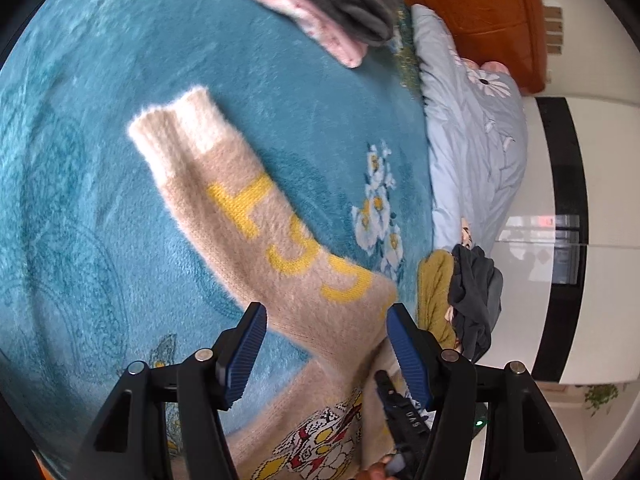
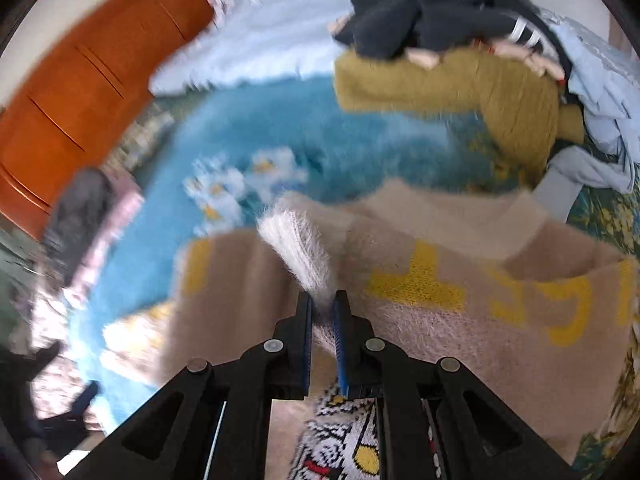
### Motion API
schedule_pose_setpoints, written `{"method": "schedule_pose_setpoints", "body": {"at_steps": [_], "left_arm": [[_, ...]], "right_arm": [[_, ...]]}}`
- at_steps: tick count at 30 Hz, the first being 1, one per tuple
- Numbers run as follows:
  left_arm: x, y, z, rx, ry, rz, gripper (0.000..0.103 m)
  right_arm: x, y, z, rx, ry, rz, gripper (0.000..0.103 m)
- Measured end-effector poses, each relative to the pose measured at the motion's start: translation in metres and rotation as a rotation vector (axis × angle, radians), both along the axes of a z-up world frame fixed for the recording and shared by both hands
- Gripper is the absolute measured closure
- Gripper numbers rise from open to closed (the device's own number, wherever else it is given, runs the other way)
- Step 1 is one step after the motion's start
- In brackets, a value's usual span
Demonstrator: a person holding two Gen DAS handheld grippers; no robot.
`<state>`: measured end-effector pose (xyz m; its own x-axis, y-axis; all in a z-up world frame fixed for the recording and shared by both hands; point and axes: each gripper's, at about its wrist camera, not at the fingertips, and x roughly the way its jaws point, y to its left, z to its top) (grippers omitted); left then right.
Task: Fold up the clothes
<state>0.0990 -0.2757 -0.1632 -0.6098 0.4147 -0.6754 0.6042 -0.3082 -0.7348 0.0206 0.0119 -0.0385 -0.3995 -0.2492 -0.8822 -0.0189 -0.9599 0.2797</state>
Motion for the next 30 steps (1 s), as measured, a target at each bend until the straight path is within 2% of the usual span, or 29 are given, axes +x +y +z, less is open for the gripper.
{"method": "schedule_pose_setpoints", "body": {"at_steps": [2, 4, 8, 9, 17, 20, 21, 22, 23, 27, 28, 29, 30], "left_arm": [[-0.003, 0.001, -0.009, 0.013, -0.023, 0.004, 0.037], [-0.006, 0.002, -0.017, 0.017, -0.047, 0.005, 0.037], [-0.008, 0.001, -0.028, -0.005, -0.101, 0.022, 0.037], [-0.007, -0.003, -0.028, -0.017, -0.109, 0.037, 0.037], [0.01, -0.038, -0.041, -0.113, -0.194, 0.219, 0.037], [0.013, -0.045, -0.047, -0.161, -0.205, 0.271, 0.038], [0.013, -0.046, -0.051, -0.155, -0.199, 0.28, 0.038], [0.011, -0.047, -0.055, -0.135, -0.186, 0.282, 0.042], [0.009, -0.048, -0.059, -0.118, -0.173, 0.284, 0.052], [0.002, -0.046, -0.067, -0.131, -0.172, 0.269, 0.063], [0.001, -0.046, -0.069, -0.13, -0.179, 0.264, 0.071], [0.0, -0.046, -0.069, -0.133, -0.179, 0.258, 0.085], [-0.002, -0.045, -0.063, -0.147, -0.154, 0.247, 0.091]], "right_arm": [[-0.001, -0.002, -0.012, 0.012, -0.027, 0.004, 0.088], [-0.001, -0.005, -0.019, 0.011, -0.043, 0.024, 0.082], [-0.002, -0.007, -0.025, -0.088, -0.084, 0.083, 0.057], [-0.001, -0.008, -0.023, -0.097, -0.085, 0.09, 0.055], [0.02, -0.006, 0.008, -0.118, -0.023, 0.078, 0.055], [0.025, -0.003, 0.013, -0.085, -0.021, 0.07, 0.055], [0.027, -0.003, 0.014, -0.066, -0.02, 0.074, 0.055], [0.029, -0.004, 0.015, -0.05, -0.017, 0.079, 0.055], [0.031, -0.003, 0.016, -0.041, -0.014, 0.083, 0.055], [0.034, 0.005, 0.021, -0.046, -0.012, 0.07, 0.055], [0.033, 0.008, 0.022, -0.049, -0.012, 0.062, 0.055], [0.033, 0.011, 0.023, -0.054, -0.013, 0.054, 0.055], [0.033, 0.014, 0.023, -0.059, -0.014, 0.047, 0.055]]}}
